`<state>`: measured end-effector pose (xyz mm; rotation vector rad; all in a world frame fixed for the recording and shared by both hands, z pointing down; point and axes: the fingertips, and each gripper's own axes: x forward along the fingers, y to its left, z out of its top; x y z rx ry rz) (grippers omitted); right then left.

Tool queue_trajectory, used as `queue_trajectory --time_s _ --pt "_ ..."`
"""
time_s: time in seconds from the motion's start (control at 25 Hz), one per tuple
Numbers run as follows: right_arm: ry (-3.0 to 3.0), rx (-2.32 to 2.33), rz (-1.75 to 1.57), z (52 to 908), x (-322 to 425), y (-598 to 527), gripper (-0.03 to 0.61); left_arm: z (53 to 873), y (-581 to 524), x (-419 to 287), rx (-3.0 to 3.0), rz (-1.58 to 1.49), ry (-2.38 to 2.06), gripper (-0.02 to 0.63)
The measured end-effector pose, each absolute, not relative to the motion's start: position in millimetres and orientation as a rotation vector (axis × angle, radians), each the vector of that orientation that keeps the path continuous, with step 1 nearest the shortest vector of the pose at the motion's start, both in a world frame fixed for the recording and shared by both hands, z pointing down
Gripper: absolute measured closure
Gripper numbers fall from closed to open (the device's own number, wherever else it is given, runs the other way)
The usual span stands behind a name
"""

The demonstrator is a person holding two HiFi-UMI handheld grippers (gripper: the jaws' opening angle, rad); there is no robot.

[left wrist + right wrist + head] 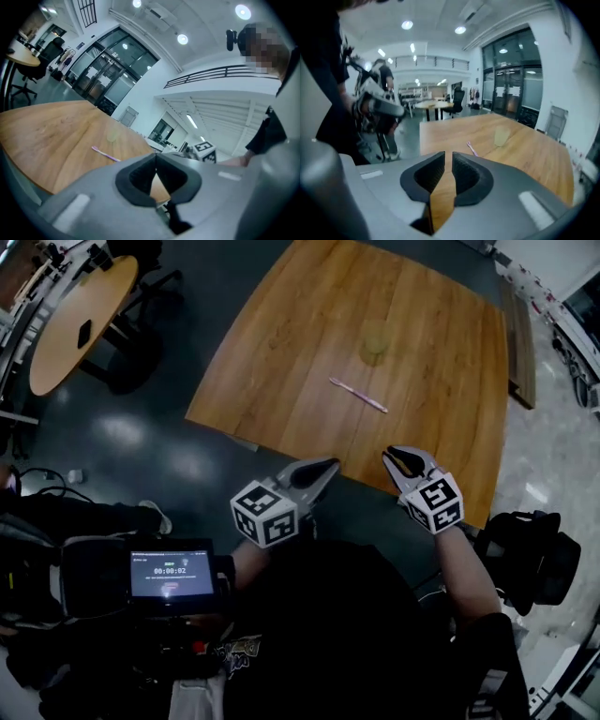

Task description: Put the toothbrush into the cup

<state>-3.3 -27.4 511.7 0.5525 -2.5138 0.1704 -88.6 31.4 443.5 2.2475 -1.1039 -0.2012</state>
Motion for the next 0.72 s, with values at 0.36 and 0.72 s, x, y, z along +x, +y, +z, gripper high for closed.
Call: queue_trajectory --time_s 0.36,0.72 --pt "-2.027 0.308 -0.028 621.2 -42.5 -152.4 0.522 485.0 -1.6 -149.5 2.077 -0.161 -1.196 0.611" --pt "-1.864 0.070 -0.001 668.4 -46.5 -167.2 0.504 490.9 -23.1 -143.2 1.934 -0.246 -1.321 0.611"
